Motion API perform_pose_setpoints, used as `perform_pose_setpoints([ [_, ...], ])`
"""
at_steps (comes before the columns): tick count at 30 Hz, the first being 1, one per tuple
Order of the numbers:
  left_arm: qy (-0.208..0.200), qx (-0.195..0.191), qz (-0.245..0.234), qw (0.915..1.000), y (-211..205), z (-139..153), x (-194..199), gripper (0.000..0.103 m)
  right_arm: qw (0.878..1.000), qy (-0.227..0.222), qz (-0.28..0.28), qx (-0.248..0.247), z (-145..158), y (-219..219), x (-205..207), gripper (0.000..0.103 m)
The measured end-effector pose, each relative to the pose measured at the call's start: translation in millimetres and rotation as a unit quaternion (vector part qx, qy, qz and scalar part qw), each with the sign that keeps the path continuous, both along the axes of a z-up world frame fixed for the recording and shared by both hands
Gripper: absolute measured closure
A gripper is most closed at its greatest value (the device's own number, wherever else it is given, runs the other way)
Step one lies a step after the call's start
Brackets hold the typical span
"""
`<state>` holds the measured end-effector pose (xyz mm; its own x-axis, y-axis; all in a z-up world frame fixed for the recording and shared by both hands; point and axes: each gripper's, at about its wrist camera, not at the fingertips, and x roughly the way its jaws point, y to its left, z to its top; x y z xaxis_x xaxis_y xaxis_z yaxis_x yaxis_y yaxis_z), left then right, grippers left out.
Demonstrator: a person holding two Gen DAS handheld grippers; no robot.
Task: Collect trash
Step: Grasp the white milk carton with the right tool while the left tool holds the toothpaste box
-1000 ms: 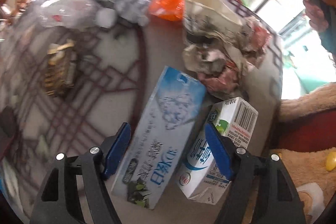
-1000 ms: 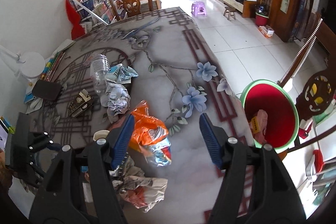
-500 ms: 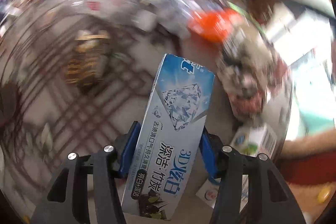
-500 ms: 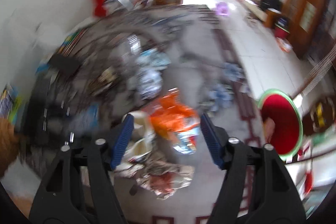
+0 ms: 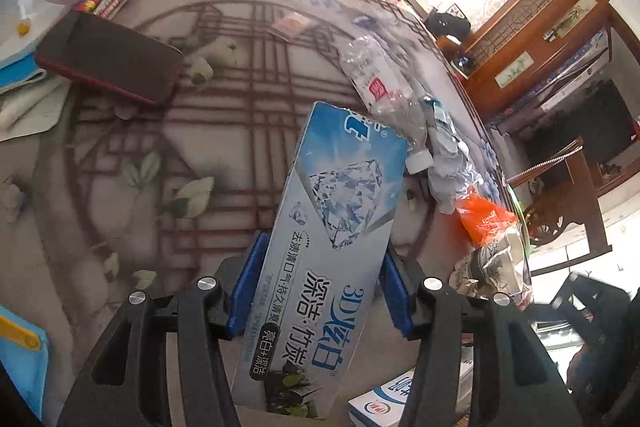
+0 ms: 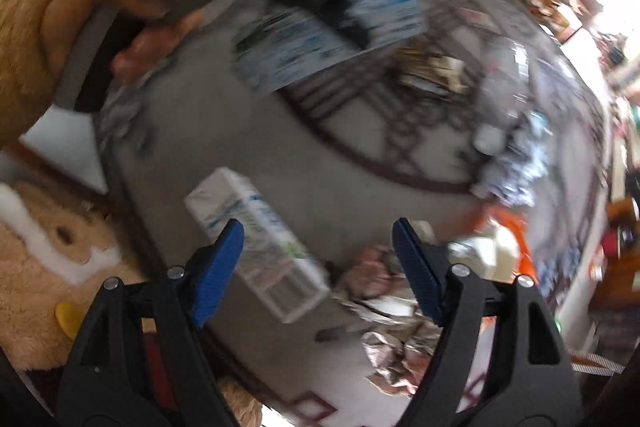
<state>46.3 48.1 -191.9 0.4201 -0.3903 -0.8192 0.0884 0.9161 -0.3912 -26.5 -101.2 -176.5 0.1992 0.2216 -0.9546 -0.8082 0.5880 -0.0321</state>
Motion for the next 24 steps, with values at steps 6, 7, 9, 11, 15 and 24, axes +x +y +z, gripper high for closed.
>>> perform_pose_setpoints([
  [6, 0.001, -0.01, 0.015, 0.9998, 4, -1, -3, 0.052, 0.998, 0.036, 0.038, -0.025, -23, 17, -8, 0.026],
  [7, 0.002, -0.01, 0.016, 0.9998, 4, -3, -3, 0.052, 0.998, 0.042, 0.04, -0.025, -27, 20, -9, 0.026],
  [9, 0.005, -0.008, 0.018, 0.9998, 4, -5, -5, 0.052, 0.998, 0.048, 0.041, -0.026, -33, 22, -12, 0.026],
  [11, 0.008, -0.007, 0.02, 0.9997, 4, -8, -2, 0.052, 0.998, 0.048, 0.04, -0.031, -39, 25, -15, 0.026],
  [15, 0.005, -0.005, 0.025, 0.9997, 6, -6, -2, 0.052, 0.998, 0.053, 0.032, -0.027, -47, 29, -17, 0.026],
  [24, 0.0, -0.002, 0.026, 0.9997, 5, -3, -2, 0.052, 0.998, 0.046, -0.033, 0.004, -37, 13, -2, 0.062],
])
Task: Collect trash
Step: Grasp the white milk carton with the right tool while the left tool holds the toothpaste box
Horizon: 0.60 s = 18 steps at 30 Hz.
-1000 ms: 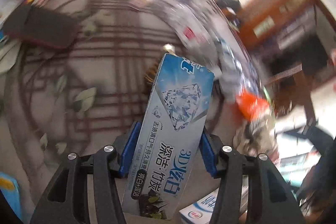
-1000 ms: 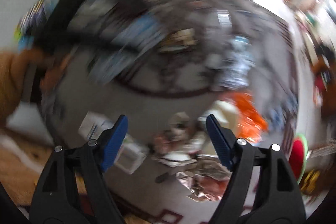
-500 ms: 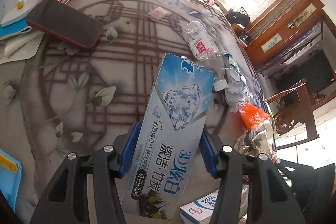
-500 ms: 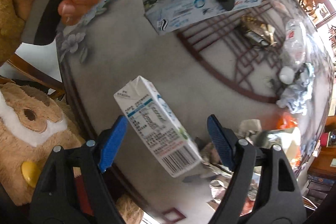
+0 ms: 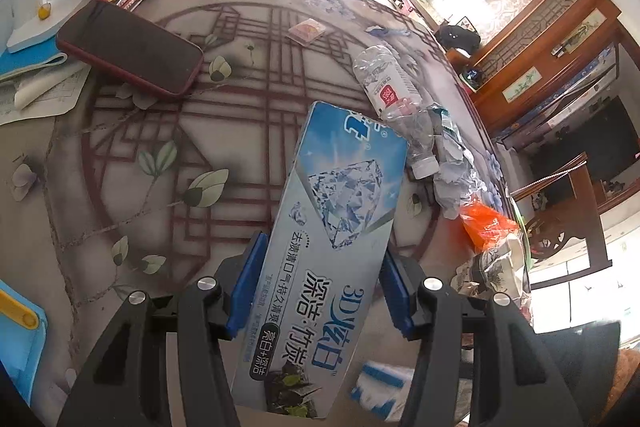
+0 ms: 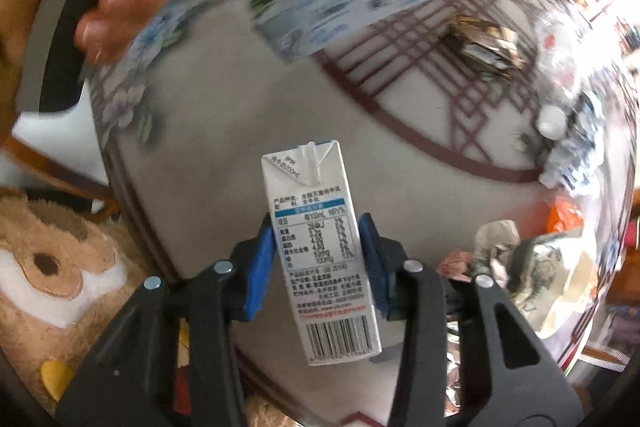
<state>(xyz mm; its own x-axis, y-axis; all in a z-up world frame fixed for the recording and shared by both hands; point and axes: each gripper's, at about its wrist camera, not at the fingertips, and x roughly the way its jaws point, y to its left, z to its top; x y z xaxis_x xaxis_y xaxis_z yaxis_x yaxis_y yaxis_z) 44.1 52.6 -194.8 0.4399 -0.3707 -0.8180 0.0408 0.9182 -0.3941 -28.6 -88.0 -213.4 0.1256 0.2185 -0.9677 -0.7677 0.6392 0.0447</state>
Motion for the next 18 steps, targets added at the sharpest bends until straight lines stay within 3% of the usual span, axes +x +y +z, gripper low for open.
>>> perform_pose_setpoints([
  [6, -0.002, 0.004, 0.008, 1.0, 1, 1, 1, 0.051, 0.994, -0.026, -0.087, 0.062, 33, -25, 22, 0.063],
  [13, -0.013, 0.002, 0.016, 0.9998, -5, 9, 2, 0.051, 0.963, -0.086, -0.217, 0.139, 80, -67, 50, 0.063],
  [18, -0.023, 0.002, 0.016, 0.9996, -13, 19, 4, 0.051, 0.947, -0.107, -0.262, 0.152, 90, -87, 56, 0.063],
])
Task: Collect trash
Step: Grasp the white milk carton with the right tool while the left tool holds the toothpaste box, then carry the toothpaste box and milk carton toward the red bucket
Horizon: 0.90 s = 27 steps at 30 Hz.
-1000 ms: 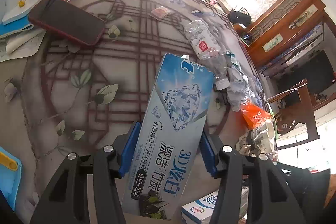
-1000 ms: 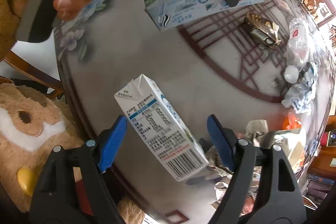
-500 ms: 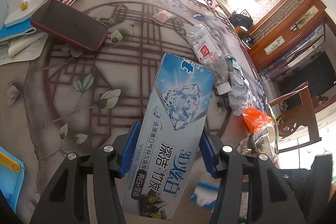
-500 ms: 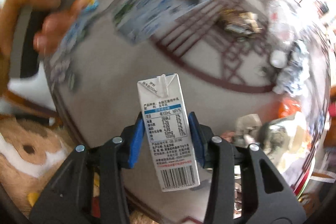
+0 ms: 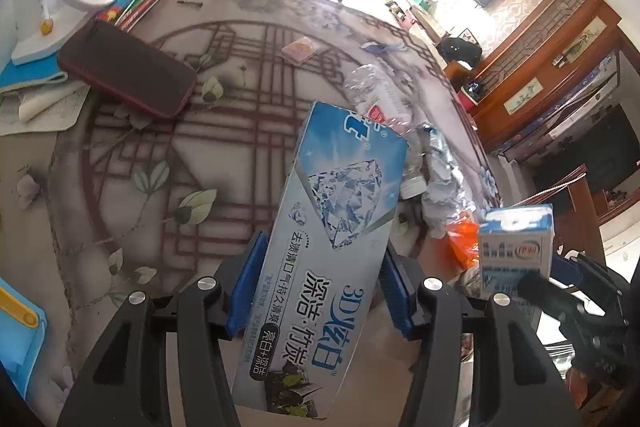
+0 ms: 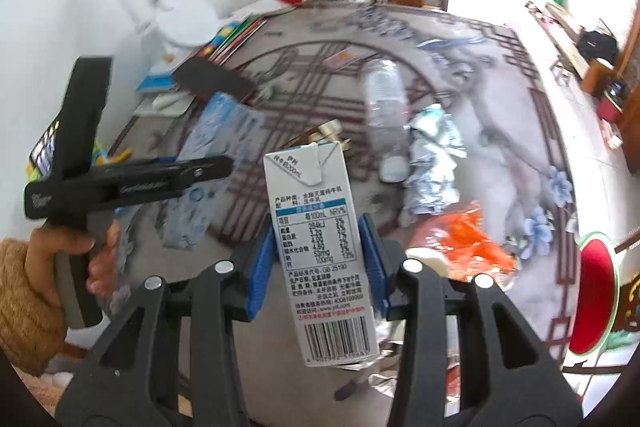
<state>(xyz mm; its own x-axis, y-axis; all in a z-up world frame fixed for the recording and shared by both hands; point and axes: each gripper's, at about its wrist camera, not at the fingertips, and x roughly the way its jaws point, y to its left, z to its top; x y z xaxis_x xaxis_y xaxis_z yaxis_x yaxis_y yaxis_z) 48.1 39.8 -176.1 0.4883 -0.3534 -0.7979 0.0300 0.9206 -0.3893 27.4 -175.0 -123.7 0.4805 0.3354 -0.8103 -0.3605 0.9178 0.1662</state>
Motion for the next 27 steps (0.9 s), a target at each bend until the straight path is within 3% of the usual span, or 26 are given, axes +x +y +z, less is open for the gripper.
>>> perform_pose_setpoints([
  [10, -0.036, -0.005, -0.015, 0.9992, -26, 27, 6, 0.052, 0.998, -0.002, -0.057, 0.023, 4, -37, 8, 0.063],
  [27, -0.038, 0.01, -0.046, 0.9982, -77, 32, 1, 0.052, 0.996, -0.004, -0.087, 0.038, 5, -87, 8, 0.063],
])
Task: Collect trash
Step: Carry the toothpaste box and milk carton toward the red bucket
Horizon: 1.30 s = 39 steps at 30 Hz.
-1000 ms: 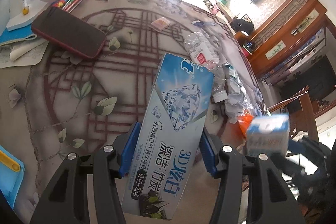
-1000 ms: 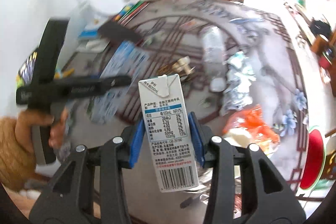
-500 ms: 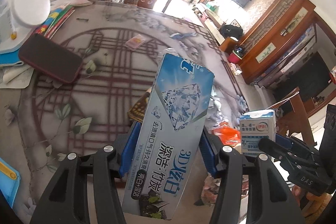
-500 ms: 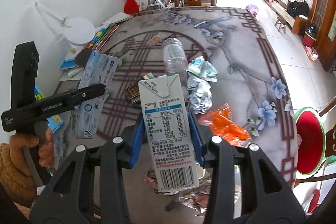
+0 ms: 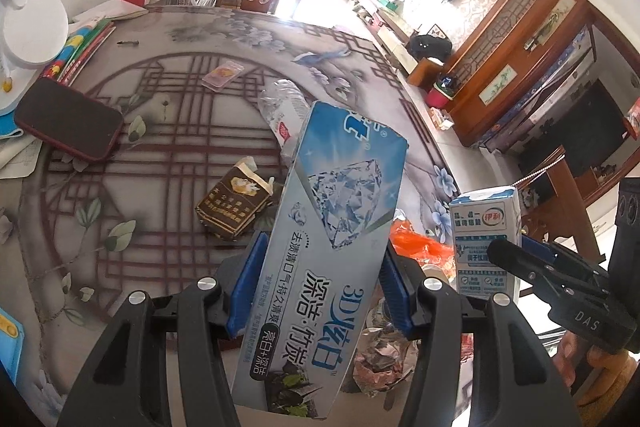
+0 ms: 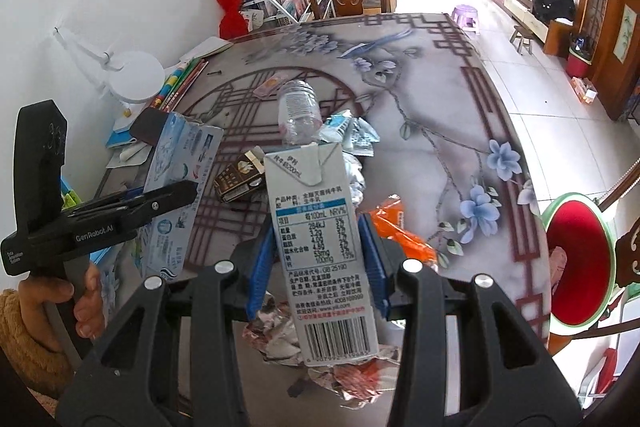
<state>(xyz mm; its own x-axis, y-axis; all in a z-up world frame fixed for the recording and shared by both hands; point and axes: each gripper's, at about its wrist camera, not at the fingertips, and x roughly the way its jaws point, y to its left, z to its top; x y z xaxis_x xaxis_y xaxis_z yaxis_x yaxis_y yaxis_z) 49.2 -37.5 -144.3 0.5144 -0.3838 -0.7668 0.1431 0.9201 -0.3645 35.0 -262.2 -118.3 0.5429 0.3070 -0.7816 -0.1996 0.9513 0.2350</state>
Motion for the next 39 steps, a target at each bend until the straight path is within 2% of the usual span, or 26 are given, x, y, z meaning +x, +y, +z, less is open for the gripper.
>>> perform_pose_setpoints([
  [14, 0.0, 0.015, 0.003, 0.9999, -40, 5, -9, 0.052, 1.0, 0.012, -0.005, 0.013, -10, -45, -3, 0.063],
  [30, -0.016, 0.021, 0.007, 0.9996, -122, 18, -6, 0.052, 0.999, 0.01, -0.011, 0.029, -13, -131, 12, 0.063],
  [39, -0.024, 0.028, -0.025, 0.999, -177, 32, 3, 0.052, 0.998, 0.013, -0.047, 0.048, -19, -183, 17, 0.063],
])
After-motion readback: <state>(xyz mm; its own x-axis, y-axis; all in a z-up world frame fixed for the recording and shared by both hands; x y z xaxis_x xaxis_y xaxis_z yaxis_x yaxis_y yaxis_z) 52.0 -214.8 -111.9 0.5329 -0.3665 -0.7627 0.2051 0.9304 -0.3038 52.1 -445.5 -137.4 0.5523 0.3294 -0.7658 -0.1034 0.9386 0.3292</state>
